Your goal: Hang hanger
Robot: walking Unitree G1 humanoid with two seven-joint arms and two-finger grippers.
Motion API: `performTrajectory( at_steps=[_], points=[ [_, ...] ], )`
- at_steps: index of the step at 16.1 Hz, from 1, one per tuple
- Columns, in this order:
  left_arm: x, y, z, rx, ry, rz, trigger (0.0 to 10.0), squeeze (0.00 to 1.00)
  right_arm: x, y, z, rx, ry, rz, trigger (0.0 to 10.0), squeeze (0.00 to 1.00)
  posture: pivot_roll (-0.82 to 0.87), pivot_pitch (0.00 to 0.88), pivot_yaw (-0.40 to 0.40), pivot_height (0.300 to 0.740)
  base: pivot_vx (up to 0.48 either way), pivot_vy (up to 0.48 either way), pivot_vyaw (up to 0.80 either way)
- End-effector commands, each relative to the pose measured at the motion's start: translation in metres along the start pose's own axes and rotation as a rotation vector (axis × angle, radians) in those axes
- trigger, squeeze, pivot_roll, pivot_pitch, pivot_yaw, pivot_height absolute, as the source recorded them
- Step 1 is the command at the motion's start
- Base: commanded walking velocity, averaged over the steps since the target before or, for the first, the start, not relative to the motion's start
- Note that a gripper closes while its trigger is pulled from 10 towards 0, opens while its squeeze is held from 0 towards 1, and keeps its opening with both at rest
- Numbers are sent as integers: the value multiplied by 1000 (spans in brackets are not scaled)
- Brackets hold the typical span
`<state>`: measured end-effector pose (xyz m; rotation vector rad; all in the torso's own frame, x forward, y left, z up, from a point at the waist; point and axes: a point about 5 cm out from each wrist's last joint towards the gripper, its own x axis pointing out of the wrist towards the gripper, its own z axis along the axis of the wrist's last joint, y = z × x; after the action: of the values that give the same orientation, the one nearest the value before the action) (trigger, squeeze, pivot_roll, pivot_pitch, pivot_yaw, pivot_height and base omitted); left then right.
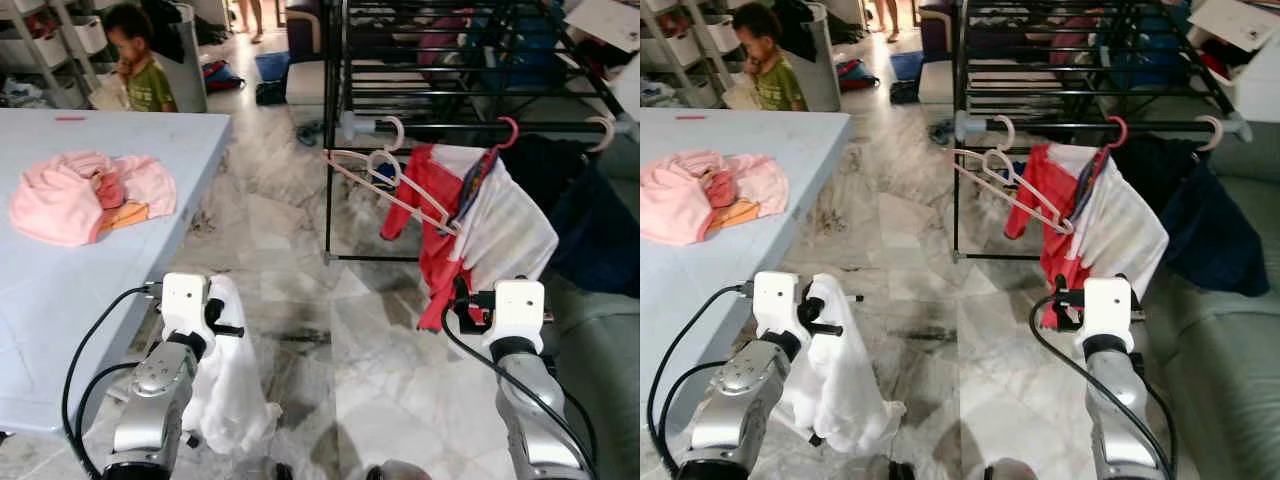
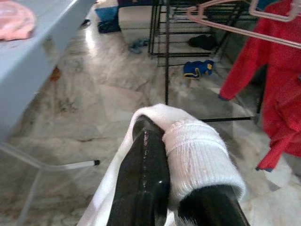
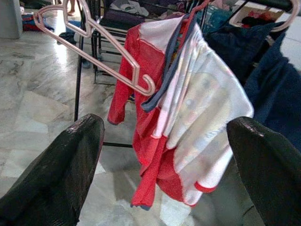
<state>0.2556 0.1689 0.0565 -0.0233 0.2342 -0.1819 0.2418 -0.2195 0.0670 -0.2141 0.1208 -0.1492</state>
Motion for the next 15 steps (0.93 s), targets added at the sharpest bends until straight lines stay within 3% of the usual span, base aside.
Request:
performTrajectory(
  at_steps=[1,10,11,15],
  points=[
    [5,-4,22,29,-89,-27,10000,0,-1,0,6,1,-23,-2,10000,0,-10,0,34,740,0,0,0],
    [7,-7,29,-12,-109,-24,10000,0,-1,1,16,-31,-61,21,10000,0,-18,0,32,740,0,0,0],
    [-2,-4,28,-45,-131,36,10000,0,1,3,28,-73,-86,89,10000,0,-4,0,-68,740,0,0,0],
    [-6,-5,30,-45,-133,26,10000,0,8,1,40,-54,-128,67,10000,0,-16,0,-33,740,0,0,0]
  ],
)
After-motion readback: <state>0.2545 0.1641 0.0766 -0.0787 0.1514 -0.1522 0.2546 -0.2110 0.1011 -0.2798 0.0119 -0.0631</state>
